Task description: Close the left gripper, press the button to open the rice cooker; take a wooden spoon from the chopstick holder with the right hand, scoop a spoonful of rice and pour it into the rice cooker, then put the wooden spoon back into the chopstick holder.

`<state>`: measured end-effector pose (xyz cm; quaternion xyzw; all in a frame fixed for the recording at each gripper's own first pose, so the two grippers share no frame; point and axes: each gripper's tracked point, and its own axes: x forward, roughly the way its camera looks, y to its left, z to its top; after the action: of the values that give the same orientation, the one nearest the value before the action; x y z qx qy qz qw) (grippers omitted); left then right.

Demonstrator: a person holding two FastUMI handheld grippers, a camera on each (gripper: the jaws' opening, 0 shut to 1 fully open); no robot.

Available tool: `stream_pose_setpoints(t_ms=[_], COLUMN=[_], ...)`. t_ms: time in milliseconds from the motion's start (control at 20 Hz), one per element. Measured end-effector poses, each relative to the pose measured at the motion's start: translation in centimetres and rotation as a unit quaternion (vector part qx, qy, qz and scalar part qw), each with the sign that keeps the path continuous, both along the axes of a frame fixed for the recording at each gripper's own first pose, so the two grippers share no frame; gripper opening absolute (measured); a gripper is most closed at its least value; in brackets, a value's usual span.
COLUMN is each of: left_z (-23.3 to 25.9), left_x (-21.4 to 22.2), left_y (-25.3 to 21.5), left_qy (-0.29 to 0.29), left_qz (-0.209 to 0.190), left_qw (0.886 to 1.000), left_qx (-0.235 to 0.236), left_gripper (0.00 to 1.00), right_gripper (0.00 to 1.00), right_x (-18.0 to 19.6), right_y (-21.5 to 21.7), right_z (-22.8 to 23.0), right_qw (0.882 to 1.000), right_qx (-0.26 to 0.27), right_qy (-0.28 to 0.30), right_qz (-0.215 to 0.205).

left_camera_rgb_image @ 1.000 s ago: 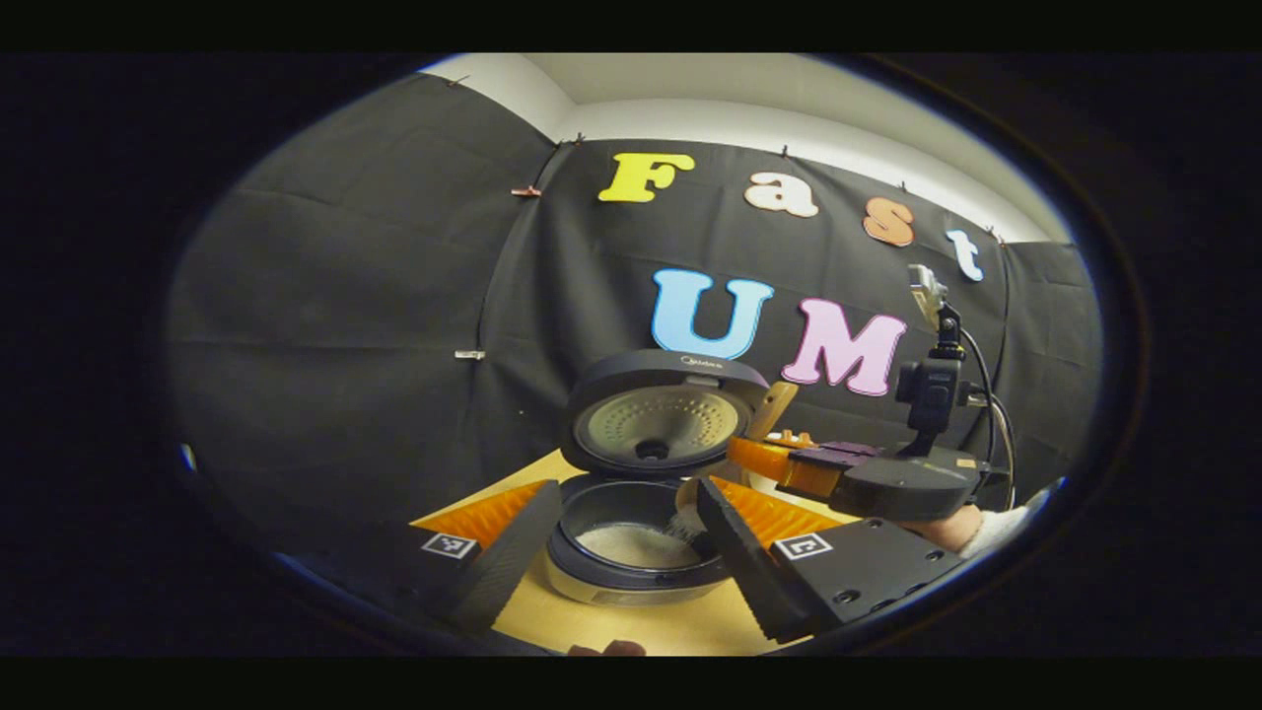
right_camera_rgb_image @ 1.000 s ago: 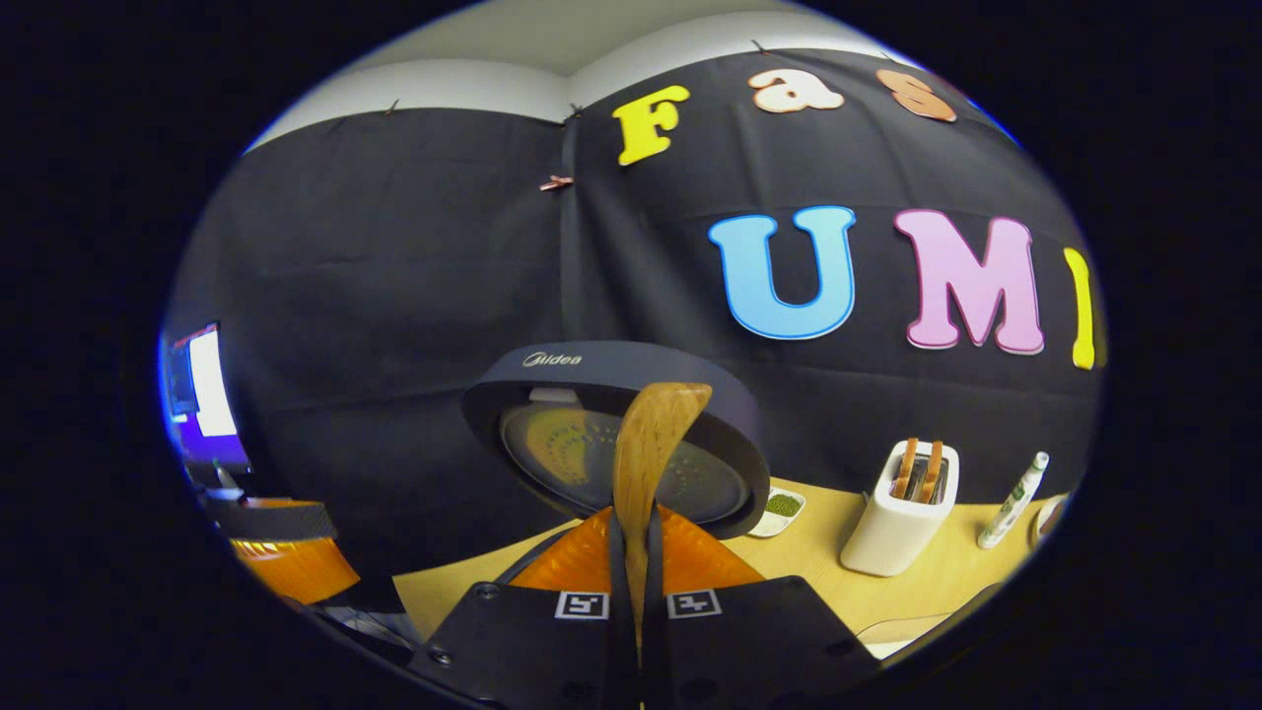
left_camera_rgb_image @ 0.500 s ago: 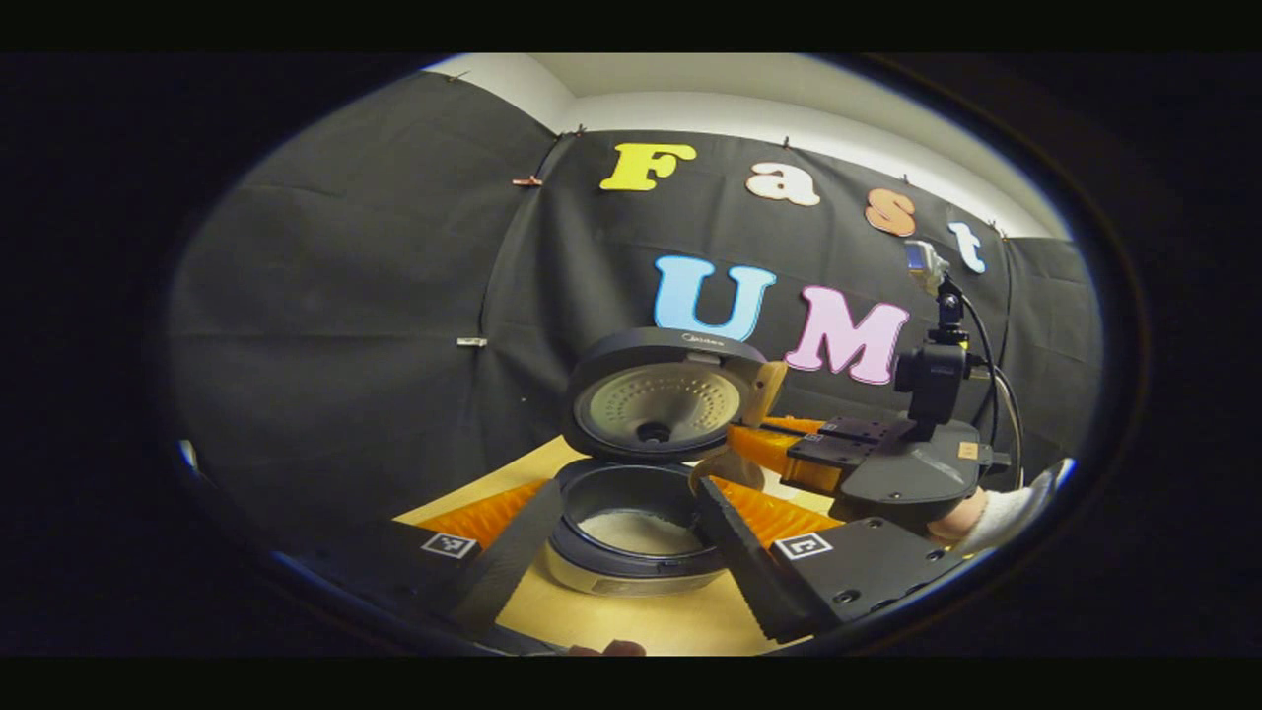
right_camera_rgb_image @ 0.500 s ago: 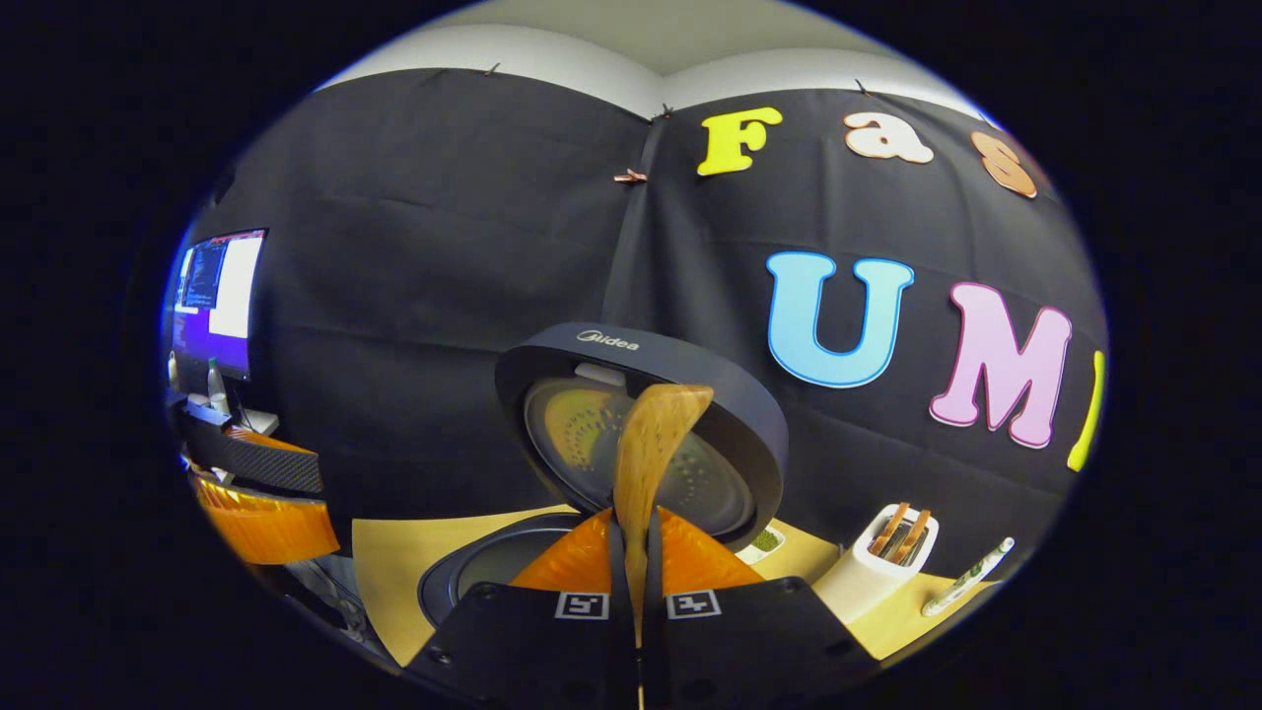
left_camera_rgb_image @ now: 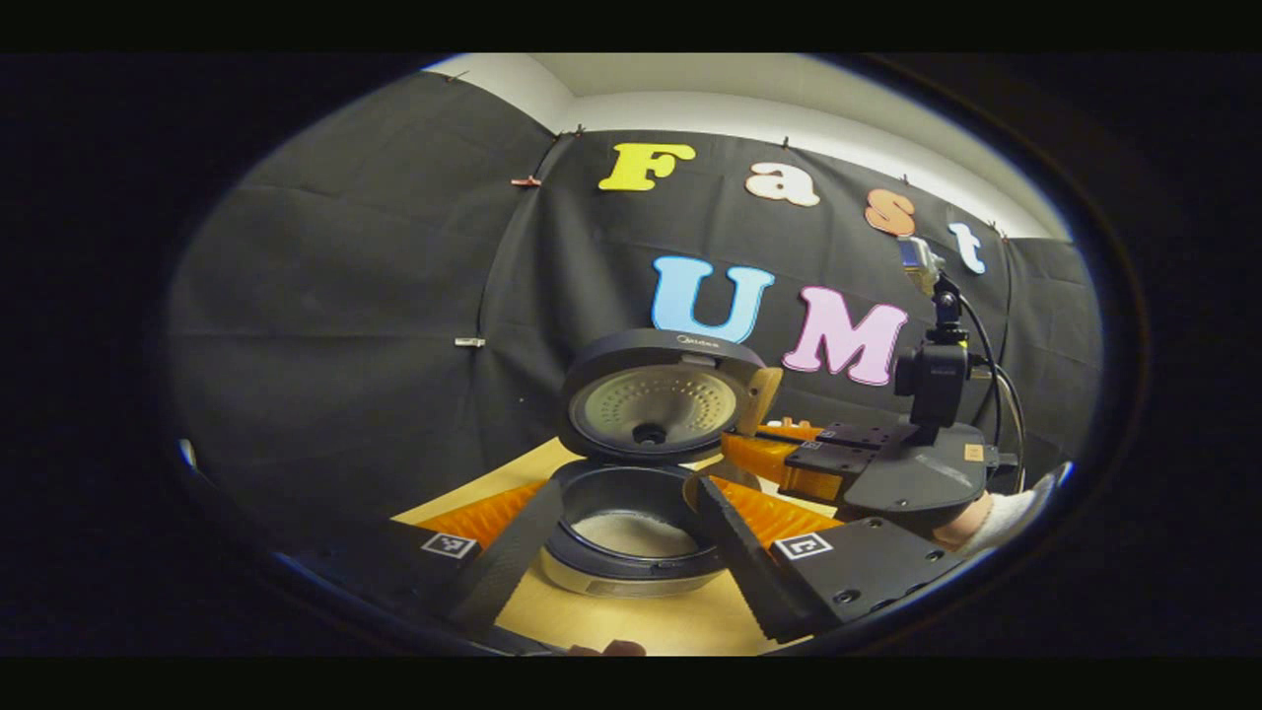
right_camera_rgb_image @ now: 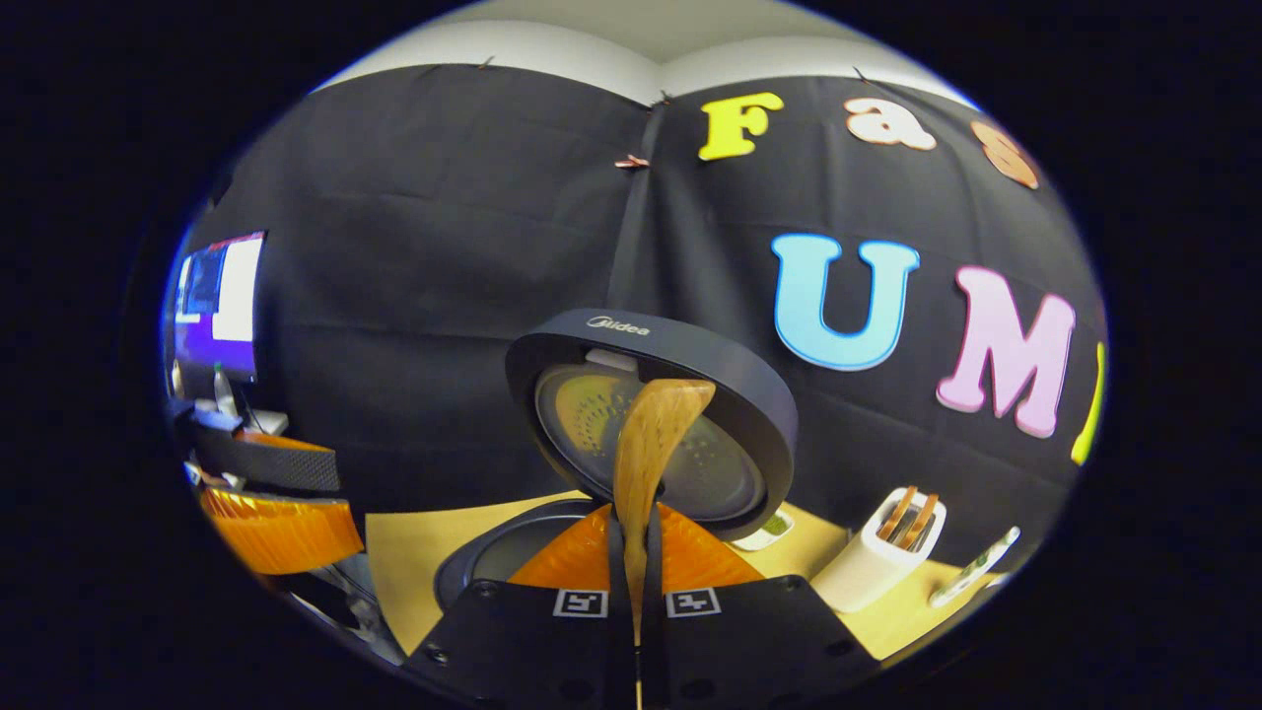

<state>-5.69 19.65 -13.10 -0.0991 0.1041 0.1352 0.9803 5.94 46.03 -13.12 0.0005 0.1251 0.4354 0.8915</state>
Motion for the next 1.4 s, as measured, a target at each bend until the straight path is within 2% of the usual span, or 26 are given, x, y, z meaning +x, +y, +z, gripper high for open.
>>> stream_pose_setpoints(t_ms=[250, 400, 450, 500, 550, 650, 700, 750, 950, 1100, 1150, 1200, 1350, 1400], left_z=[0.8, 1.7, 1.8, 2.1, 2.4, 2.9, 3.2, 3.5, 4.3, 4.7, 4.8, 4.9, 5.0, 5.2], left_x=[-0.4, -0.3, -0.2, -0.1, 0.0, 0.3, 0.5, 0.7, 1.6, 2.3, 2.5, 2.8, 3.4, 3.6], left_y=[-0.7, -1.4, -1.7, -2.1, -2.5, -3.4, -3.9, -4.5, -7.2, -9.7, -10.5, -11.3, -13.3, -13.9], left_qy=[-0.002, -0.006, -0.008, -0.010, -0.012, -0.016, -0.018, -0.020, -0.027, -0.031, -0.032, -0.033, -0.034, -0.034], left_qz=[0.001, -0.002, -0.004, -0.006, -0.010, -0.014, -0.018, -0.022, -0.042, -0.058, -0.064, -0.070, -0.080, -0.080], left_qw=[1.000, 1.000, 1.000, 1.000, 1.000, 0.999, 0.999, 0.999, 0.998, 0.997, 0.997, 0.996, 0.995, 0.995], left_qx=[0.010, 0.019, 0.021, 0.024, 0.025, 0.027, 0.030, 0.033, 0.040, 0.040, 0.042, 0.043, 0.040, 0.041], left_gripper=[0.94, 0.94, 0.98, 0.94, 0.98, 0.94, 0.98, 0.94, 0.94, 0.94, 0.90, 0.94, 0.94, 0.98], right_gripper=[0.07, 0.07, 0.07, 0.07, 0.07, 0.07, 0.07, 0.06, 0.07, 0.06, 0.07, 0.07, 0.07, 0.12], right_x=[1.3, 2.1, 2.2, 2.3, 2.5, 2.9, 3.1, 3.2, 3.5, 4.1, 4.1, 4.2, 4.8, 4.9], right_y=[-2.5, -5.5, -6.6, -7.7, -9.2, -12.4, -14.0, -15.7, -23.0, -29.6, -31.7, -33.7, -40.0, -41.8], right_z=[2.1, 4.2, 5.0, 5.7, 6.4, 7.5, 8.1, 8.5, 9.4, 8.9, 8.7, 8.4, 6.8, 6.0], right_qw=[0.994, 0.983, 0.979, 0.975, 0.970, 0.963, 0.961, 0.960, 0.946, 0.937, 0.933, 0.928, 0.916, 0.911], right_qx=[0.062, 0.110, 0.126, 0.138, 0.153, 0.168, 0.172, 0.174, 0.189, 0.178, 0.176, 0.175, 0.157, 0.153], right_qy=[0.068, 0.109, 0.119, 0.127, 0.135, 0.137, 0.133, 0.125, 0.126, 0.106, 0.103, 0.100, 0.092, 0.097], right_qz=[-0.062, -0.101, -0.110, -0.119, -0.132, -0.159, -0.170, -0.181, -0.230, -0.283, -0.297, -0.312, -0.358, -0.370])
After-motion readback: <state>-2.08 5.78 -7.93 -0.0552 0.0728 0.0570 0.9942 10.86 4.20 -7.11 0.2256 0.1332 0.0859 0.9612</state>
